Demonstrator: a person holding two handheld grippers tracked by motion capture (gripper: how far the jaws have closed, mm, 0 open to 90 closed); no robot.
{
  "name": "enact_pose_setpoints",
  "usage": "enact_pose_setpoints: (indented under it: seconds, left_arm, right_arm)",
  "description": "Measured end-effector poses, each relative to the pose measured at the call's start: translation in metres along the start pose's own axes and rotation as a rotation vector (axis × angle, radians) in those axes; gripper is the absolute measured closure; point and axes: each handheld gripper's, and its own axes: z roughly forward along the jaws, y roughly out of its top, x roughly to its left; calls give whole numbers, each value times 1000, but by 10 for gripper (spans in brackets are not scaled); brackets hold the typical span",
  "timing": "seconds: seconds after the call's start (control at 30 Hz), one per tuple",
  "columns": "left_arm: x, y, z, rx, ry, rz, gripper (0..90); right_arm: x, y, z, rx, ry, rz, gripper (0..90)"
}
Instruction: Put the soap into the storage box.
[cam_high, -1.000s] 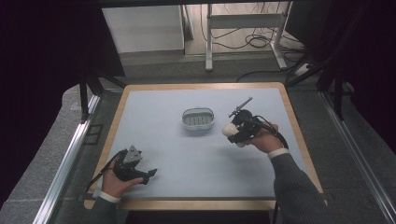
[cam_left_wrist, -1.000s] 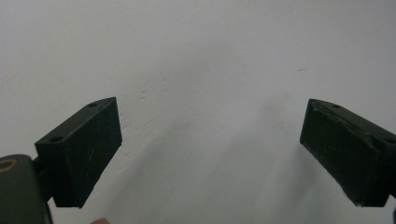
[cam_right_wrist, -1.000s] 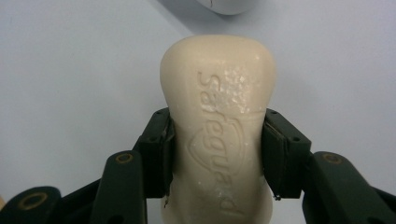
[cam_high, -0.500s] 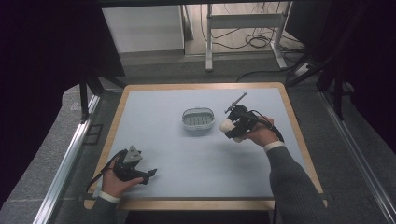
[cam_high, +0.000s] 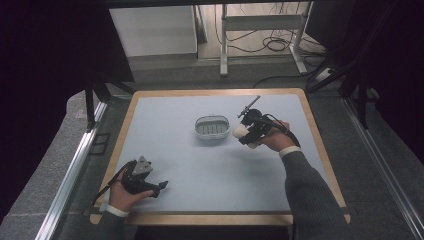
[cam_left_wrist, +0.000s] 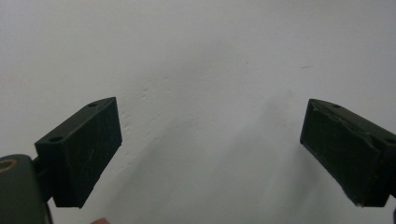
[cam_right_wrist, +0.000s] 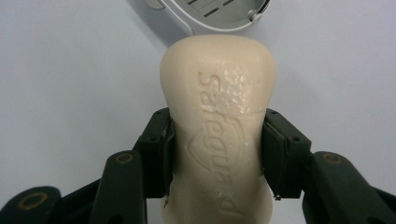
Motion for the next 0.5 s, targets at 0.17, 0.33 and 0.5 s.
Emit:
enact_pose_setpoints:
  seconds: [0.17,0.33,0.5]
  left_arm:
    - [0,0,0,0,-1,0,59]
    - [0,0,0,0,0,0,59]
    - [0,0,0,3,-1,3,59]
  right_arm:
    - [-4,7,2,-6,-2,-15,495]
    - [-7,16,4,-7,-2,-27,495]
    - [-8,23,6,-9,8,-58,496]
